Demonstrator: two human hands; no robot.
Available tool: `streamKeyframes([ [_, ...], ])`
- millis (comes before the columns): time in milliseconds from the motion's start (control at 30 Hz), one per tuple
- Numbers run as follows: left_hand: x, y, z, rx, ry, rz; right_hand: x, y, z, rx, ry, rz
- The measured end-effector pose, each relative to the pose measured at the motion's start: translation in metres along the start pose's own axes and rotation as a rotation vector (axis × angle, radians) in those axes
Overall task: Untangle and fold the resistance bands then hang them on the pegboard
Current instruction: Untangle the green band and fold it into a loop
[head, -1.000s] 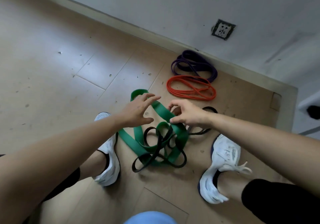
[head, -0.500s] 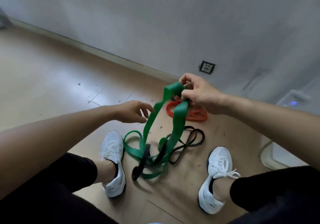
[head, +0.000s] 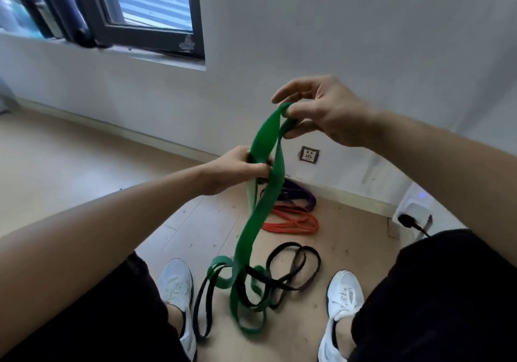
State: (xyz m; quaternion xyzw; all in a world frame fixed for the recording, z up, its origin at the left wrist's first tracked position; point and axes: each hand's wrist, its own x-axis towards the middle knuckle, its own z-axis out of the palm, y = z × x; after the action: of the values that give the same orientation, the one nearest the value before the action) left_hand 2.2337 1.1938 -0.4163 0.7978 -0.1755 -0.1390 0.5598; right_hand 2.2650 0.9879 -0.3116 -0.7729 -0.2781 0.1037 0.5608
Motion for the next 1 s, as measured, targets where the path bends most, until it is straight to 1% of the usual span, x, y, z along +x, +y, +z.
streamKeyframes([
  [100, 0.0, 0.018, -0.006, -0.077, 0.007, -0.021, 0.004, -0.014, -0.005, 0.084, 0.079, -0.024],
  [200, 0.0, 0.038, -0.014, -0.152, -0.084, -0.013, 0.01, -0.026, -0.009, 0.162, 0.168, -0.061],
  [333, -0.002, 0.041, -0.025, -0.256, -0.189, -0.067, 0.025, -0.039, -0.022, 0.208, 0.289, -0.123],
  [400, -0.001, 0.04, -0.033, -0.253, -0.208, -0.082, 0.033, -0.038, -0.034, 0.219, 0.34, -0.137],
  [467, 0.005, 0.04, -0.04, -0.219, -0.193, -0.109, 0.042, -0.028, -0.047, 0.211, 0.376, -0.117],
  [533, 0.011, 0.042, -0.046, -0.172, -0.135, -0.124, 0.051, -0.011, -0.057, 0.195, 0.385, -0.069],
  [600, 0.017, 0.042, -0.055, -0.063, -0.032, -0.11, 0.058, 0.008, -0.065, 0.192, 0.38, -0.01],
  [667, 0.024, 0.041, -0.064, 0.045, 0.121, -0.116, 0.063, 0.027, -0.07, 0.202, 0.343, 0.054],
  [733, 0.035, 0.037, -0.073, 0.108, 0.313, -0.133, 0.065, 0.046, -0.072, 0.198, 0.258, 0.118],
  [800, 0.05, 0.03, -0.081, 0.129, 0.478, -0.124, 0.069, 0.064, -0.067, 0.199, 0.169, 0.174],
  [833, 0.056, 0.026, -0.083, 0.111, 0.514, -0.126, 0.07, 0.072, -0.063, 0.215, 0.148, 0.187],
  [867, 0.06, 0.019, -0.085, 0.1, 0.503, -0.142, 0.072, 0.08, -0.059, 0.247, 0.149, 0.185],
  [900, 0.064, 0.01, -0.087, 0.104, 0.444, -0.167, 0.073, 0.088, -0.057, 0.288, 0.167, 0.17],
  [933, 0.065, -0.002, -0.089, 0.131, 0.338, -0.205, 0.074, 0.095, -0.057, 0.325, 0.19, 0.152],
  [1000, 0.064, -0.023, -0.091, 0.272, 0.082, -0.273, 0.074, 0.104, -0.059, 0.355, 0.21, 0.133],
])
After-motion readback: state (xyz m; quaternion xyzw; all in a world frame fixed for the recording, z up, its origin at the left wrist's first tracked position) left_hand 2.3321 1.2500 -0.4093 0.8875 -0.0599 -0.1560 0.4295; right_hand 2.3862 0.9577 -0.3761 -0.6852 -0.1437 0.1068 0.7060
